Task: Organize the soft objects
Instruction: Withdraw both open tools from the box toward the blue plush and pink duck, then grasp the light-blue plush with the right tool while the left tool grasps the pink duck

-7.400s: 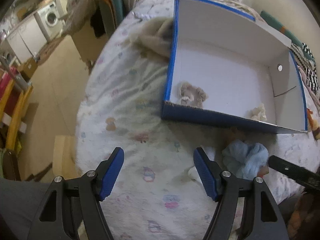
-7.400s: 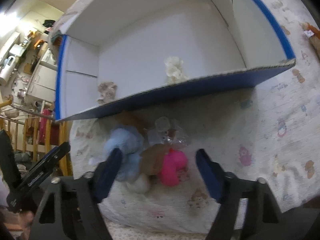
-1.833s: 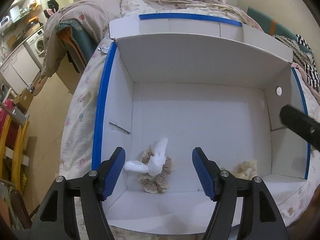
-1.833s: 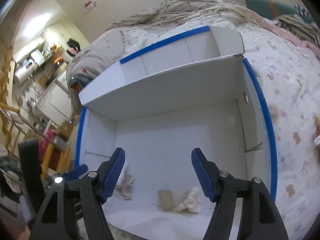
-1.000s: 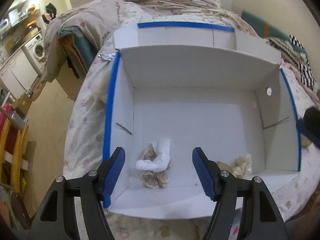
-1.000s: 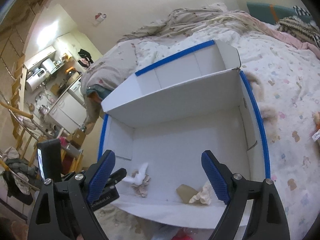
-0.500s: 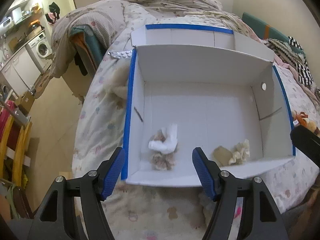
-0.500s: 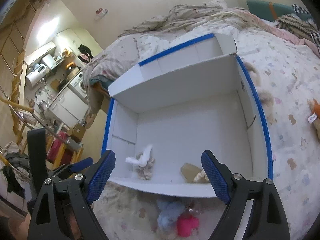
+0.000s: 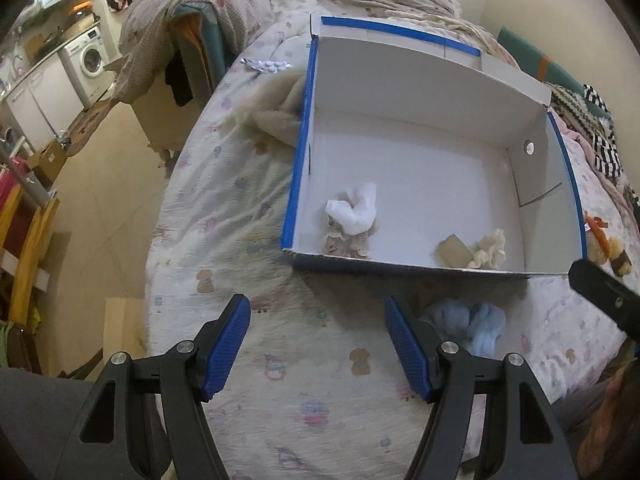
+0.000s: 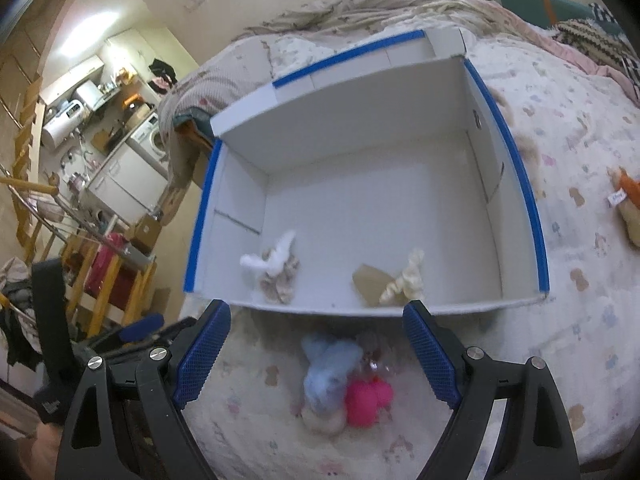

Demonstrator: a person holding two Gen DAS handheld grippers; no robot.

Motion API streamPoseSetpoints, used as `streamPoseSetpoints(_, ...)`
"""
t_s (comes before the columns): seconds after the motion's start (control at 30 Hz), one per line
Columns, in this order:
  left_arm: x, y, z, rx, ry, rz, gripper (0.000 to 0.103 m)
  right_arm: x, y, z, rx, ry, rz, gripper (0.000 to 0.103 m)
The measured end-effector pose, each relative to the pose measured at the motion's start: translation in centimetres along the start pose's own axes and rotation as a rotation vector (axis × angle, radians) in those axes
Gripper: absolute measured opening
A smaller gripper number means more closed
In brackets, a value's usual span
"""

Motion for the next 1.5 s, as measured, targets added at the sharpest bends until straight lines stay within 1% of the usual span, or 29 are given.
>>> streamPoseSetpoints(0.13,-0.5,-0.5,-0.4,0.012,0.011,0.007,0.067,-1.0,0.6,0.4,-0.022,-0.031,-0.005,0.093)
streamPoseSetpoints(0.23,-0.9,-0.9,-0.5,0.018,0.014,0.02,0.067,-1.5,1.4,0.6,-0.031,-0.054,0.018,0.093)
streamPoseSetpoints(0.37,-1.5,-1.6,-0.1,0.029,0.0,0.031,0.067,-2.0,2.6,1.3,-0.034,-0.089,0.079,0.093)
streamPoseSetpoints(0.53,-1.9,-2.5,0.7,0.03,-0.035,-0.002,0.067,-2.1,4.3,2.5,-0.015,-0.127,0.194,0.093)
streamPoseSetpoints(0.73,-1.5,-2.5,0.9,0.022,-0.047,-0.037,0.067,-2.5,5.9,4.0,-0.017,-0.166,0.293,0.093)
streamPoseSetpoints(0.8,-1.5,-2.3,1.1,0.018,-0.057,-0.04,0.067,-2.5,5.8,4.5,0.002,-0.181,0.308,0.087)
streamPoseSetpoints(0.87,-1.5,-2.0,1.4,0.009,-0.076,-0.042,0.067,-2.6,5.1,5.4,0.028,-0.205,0.307,0.087)
streamPoseSetpoints(0.93,-1.5,-1.7,1.7,-0.002,-0.092,-0.047,0.067,-2.8,4.1,6.3,0.039,-0.233,0.276,0.084)
streamPoseSetpoints(1.0,-1.5,-1.3,1.9,-0.01,-0.101,-0.048,0.067,-3.1,2.9,7.8,0.031,-0.275,0.226,0.078)
streamPoseSetpoints(1.03,-1.5,-1.1,2.0,-0.011,-0.103,-0.046,0.067,-3.2,2.8,8.6,0.006,-0.296,0.2,0.076)
streamPoseSetpoints(1.07,-1.5,-0.9,2.0,-0.011,-0.104,-0.043,0.067,-3.5,2.6,9.4,-0.023,-0.319,0.175,0.069)
streamPoseSetpoints(1.1,-1.4,-0.7,2.1,-0.011,-0.102,-0.039,0.067,-3.7,2.4,10.1,-0.026,-0.34,0.161,0.048)
streamPoseSetpoints(1.13,-1.4,-0.6,2.1,-0.01,-0.1,-0.035,0.067,-4.0,2.2,10.7,-0.016,-0.367,0.151,0.035)
streamPoseSetpoints(1.17,-1.4,-0.4,2.2,-0.007,-0.099,-0.03,0.067,-4.1,2.0,11.1,-0.015,-0.381,0.138,0.031)
streamPoseSetpoints(1.23,-1.5,-0.2,2.3,0.003,-0.098,-0.018,0.067,-4.0,1.3,10.8,-0.008,-0.363,0.097,0.025)
streamPoseSetpoints(1.3,-1.7,-0.1,2.5,0.012,-0.101,-0.011,0.067,-3.7,1.0,9.9,0.028,-0.342,0.083,0.021)
streamPoseSetpoints(1.4,-1.9,-0.1,2.7,0.014,-0.108,-0.011,0.067,-3.3,0.9,7.7,0.09,-0.288,0.091,0.02)
streamPoseSetpoints(1.5,-2.0,0.0,3.0,0.025,-0.11,-0.001,0.067,-2.5,0.9,4.8,0.155,-0.211,0.105,0.02)
Point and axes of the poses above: each gripper's, at about its wrist camera, not at the fingertips, and z roughly the way its jaws point, y to its right, x to its top, the point moved 3 cm from there along z, roughly the way its jaws point, and after that the axes turned 4 degrees about x, right-handed, at the moved point
